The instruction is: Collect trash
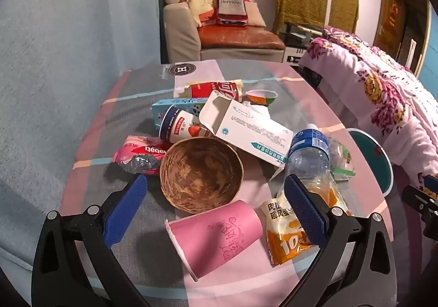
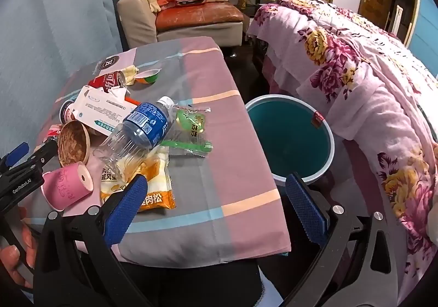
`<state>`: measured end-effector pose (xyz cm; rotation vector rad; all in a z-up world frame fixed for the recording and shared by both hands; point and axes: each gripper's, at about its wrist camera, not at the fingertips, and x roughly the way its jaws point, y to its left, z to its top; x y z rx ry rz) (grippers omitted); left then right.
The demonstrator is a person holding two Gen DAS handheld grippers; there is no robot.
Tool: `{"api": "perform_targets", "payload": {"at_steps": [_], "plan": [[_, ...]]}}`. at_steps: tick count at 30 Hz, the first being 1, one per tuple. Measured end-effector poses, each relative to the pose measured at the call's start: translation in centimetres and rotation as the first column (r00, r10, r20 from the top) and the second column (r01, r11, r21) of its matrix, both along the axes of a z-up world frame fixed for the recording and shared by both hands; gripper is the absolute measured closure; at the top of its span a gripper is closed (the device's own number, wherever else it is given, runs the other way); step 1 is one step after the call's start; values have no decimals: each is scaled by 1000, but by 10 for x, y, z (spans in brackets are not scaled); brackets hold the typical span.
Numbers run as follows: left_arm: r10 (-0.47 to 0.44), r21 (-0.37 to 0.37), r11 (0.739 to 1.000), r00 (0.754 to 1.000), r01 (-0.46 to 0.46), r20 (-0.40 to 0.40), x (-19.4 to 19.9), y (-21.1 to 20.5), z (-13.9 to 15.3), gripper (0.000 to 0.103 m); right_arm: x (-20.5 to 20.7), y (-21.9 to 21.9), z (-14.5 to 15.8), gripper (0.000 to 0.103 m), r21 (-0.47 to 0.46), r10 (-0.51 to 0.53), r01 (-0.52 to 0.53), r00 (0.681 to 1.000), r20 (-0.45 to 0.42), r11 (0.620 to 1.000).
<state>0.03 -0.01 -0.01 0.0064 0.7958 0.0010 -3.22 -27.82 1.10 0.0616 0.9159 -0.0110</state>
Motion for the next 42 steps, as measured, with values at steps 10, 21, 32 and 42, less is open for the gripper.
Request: {"api": "perform_targets", "payload": {"at_steps": [10,21,32,42], "plan": [[-4,-16,1000,1000,4,10,-1,2,3,3,-1,-3,3,6,-12,-19,19,1000,-1,1000],[-3,-10,1000,1000,4,13,-2,0,8,3,-1,-7,3,6,-11,-23,23,1000,-1,1000],[-6,-14,1000,1000,6,16,-4,-2,9,3,-2,-7,3,6,-10,-22,22,1000,-1,1000],[-8,-14,1000,1000,8,17,-5,-3,11,3,1,-7,5,6,-10,-20,20,1000,-3,1000]]}}
